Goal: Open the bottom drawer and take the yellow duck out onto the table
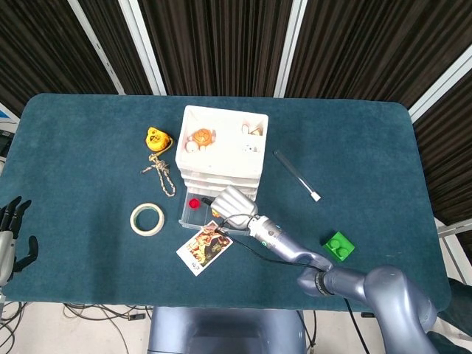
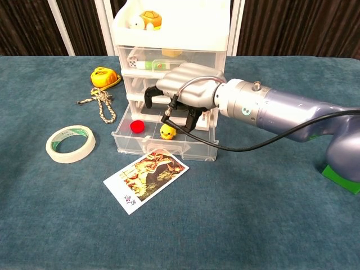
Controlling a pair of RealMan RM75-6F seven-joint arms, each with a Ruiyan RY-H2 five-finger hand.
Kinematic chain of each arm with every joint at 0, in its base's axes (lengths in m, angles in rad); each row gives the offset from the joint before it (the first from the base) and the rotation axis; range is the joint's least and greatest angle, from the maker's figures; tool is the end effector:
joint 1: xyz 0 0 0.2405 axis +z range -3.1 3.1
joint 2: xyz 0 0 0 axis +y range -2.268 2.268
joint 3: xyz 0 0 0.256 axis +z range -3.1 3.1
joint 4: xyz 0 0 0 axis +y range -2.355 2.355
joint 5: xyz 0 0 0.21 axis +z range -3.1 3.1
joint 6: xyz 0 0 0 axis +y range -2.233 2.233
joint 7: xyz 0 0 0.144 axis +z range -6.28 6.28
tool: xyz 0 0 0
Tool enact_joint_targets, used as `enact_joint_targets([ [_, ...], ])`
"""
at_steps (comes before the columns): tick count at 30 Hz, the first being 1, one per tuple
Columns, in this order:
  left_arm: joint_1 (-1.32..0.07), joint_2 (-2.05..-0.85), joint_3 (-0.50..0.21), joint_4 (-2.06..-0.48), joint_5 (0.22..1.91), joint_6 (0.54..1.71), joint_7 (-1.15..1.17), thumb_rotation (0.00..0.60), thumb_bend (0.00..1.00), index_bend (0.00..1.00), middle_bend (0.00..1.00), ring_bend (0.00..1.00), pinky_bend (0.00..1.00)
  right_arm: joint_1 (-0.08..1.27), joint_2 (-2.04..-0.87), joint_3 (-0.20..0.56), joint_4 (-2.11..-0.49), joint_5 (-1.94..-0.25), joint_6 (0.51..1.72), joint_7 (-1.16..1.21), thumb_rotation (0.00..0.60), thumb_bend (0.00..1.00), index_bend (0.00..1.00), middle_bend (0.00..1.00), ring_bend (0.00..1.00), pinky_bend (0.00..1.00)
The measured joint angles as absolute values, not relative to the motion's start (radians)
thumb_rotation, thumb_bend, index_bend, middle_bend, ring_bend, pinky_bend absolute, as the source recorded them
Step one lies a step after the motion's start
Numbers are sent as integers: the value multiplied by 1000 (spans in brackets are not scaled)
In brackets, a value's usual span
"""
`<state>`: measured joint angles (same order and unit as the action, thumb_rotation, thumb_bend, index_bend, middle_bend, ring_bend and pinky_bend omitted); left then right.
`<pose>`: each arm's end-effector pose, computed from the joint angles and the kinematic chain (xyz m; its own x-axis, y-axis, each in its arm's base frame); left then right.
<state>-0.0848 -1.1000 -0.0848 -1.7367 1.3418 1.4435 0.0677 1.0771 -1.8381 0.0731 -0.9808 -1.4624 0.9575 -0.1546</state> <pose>-0.3073 0.1848 0.1598 0.3397 0.0263 0.9402 0.9312 0.1309 -0.3401 -0.0499 -0.3755 -0.0920 0.6287 0.0390 0.7767 -0.4852 -0.7608 0.4309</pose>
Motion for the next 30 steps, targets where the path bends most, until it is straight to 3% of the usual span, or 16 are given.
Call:
enact_joint_targets([
  [13,-85,-1103,-86,-1733,1344,1446,71,600,582,58,0,0,0,1106,-1869,49,-885,-1535,896,-147,600,214,338,1000,1000,1000],
  [30,-84,-1103,-88,-1734,1339,1448,75,600,582,58,0,0,0,1128,-1901,62,-812,-1550,846,-208,600,290,381,1000,1000,1000],
])
